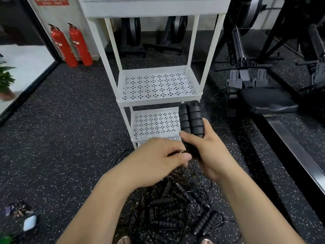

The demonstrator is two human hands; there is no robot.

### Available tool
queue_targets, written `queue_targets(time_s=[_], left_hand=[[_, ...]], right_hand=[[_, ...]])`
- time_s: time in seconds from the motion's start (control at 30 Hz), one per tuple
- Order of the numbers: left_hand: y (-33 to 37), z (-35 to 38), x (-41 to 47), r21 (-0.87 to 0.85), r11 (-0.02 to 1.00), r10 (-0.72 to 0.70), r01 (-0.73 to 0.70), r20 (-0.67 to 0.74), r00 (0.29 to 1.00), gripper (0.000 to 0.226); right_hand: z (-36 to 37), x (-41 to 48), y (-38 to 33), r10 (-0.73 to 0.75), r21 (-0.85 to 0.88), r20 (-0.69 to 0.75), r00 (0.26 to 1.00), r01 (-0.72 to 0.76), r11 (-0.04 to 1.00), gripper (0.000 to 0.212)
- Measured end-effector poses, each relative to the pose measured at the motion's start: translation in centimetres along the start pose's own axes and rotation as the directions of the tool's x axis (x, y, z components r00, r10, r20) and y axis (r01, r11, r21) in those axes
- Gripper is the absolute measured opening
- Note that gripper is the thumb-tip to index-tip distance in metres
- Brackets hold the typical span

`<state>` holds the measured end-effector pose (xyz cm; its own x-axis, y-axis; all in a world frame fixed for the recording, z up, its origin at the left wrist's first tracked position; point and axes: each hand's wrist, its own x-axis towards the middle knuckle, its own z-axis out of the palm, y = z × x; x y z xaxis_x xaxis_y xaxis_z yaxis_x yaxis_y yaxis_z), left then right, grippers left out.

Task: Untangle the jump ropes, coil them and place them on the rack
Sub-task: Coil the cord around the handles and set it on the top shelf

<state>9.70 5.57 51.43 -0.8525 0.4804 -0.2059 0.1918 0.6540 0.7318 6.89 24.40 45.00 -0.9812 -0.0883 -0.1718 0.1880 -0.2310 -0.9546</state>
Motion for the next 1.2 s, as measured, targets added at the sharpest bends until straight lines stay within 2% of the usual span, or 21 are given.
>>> queue_targets(time_s=[0.17,0.33,0.5,0.53,0.6,0.7,0.77,0.83,0.93,1.03,1.13,1.2], left_hand=[[-1.5,-1.6,-0.5,-0.201,0.979,-0.011,-0.025,-0.178,0.984,0.020],[-2.8,-3.2,-0.8,-0.305,0.946,-0.014,-0.105,-0.362,0.932,0.018],[-4.1,-3.7,-0.9,-0.338,0.930,-0.027,-0.146,-0.458,0.888,0.024],[-4.2,-3.6,-0.7,-0.353,0.923,-0.036,-0.154,-0.477,0.878,0.027],[-4.3,-3.5,-0.5,-0.382,0.909,-0.052,-0.169,-0.505,0.862,0.034],[-4.8,-3.4,-0.3,-0.368,0.918,-0.064,-0.149,-0.508,0.859,0.039],[-5.3,-3.4,-0.2,-0.354,0.929,-0.073,-0.109,-0.462,0.884,0.038],[-6.0,-3.4,0.1,-0.391,0.917,-0.096,-0.081,-0.411,0.906,0.037],[-6.8,-3.1,0.7,-0.447,0.893,-0.118,-0.049,-0.337,0.934,0.036],[-6.8,-2.1,1.6,-0.512,0.859,-0.162,0.012,-0.248,0.955,0.015],[-6.2,-0.9,2.2,-0.526,0.847,-0.222,0.081,-0.210,0.952,0.044],[-6.1,0.2,2.8,-0.438,0.889,-0.257,0.129,-0.245,0.935,0.043]], right_hand=[[0.5,-0.8,-0.2,0.070,-0.083,0.157,0.985,-0.057,0.995,0.038],[0.9,-1.8,-0.8,0.152,-0.056,0.383,0.911,-0.142,0.988,0.045],[1.4,-2.2,-0.8,0.207,-0.063,0.447,0.870,-0.201,0.978,0.044],[1.5,-2.3,-1.0,0.225,-0.115,0.473,0.852,-0.194,0.974,0.048],[1.7,-2.6,-1.4,0.306,-0.329,0.500,0.811,-0.149,0.933,0.054],[1.8,-3.2,-1.9,0.446,-0.623,0.452,0.773,-0.084,0.778,0.049],[1.9,-3.6,-2.5,0.520,-0.715,0.442,0.731,-0.062,0.696,0.047],[1.8,-4.1,-3.6,0.545,-0.737,0.458,0.702,-0.042,0.675,0.049],[1.4,-4.5,-4.9,0.502,-0.728,0.452,0.737,-0.020,0.685,0.052],[1.2,-4.6,-5.6,0.426,-0.710,0.444,0.789,0.020,0.704,0.048],[0.9,-4.7,-6.1,0.329,-0.658,0.413,0.849,0.028,0.753,0.047],[0.7,-4.7,-6.3,0.250,-0.608,0.380,0.891,0.037,0.793,0.051]])
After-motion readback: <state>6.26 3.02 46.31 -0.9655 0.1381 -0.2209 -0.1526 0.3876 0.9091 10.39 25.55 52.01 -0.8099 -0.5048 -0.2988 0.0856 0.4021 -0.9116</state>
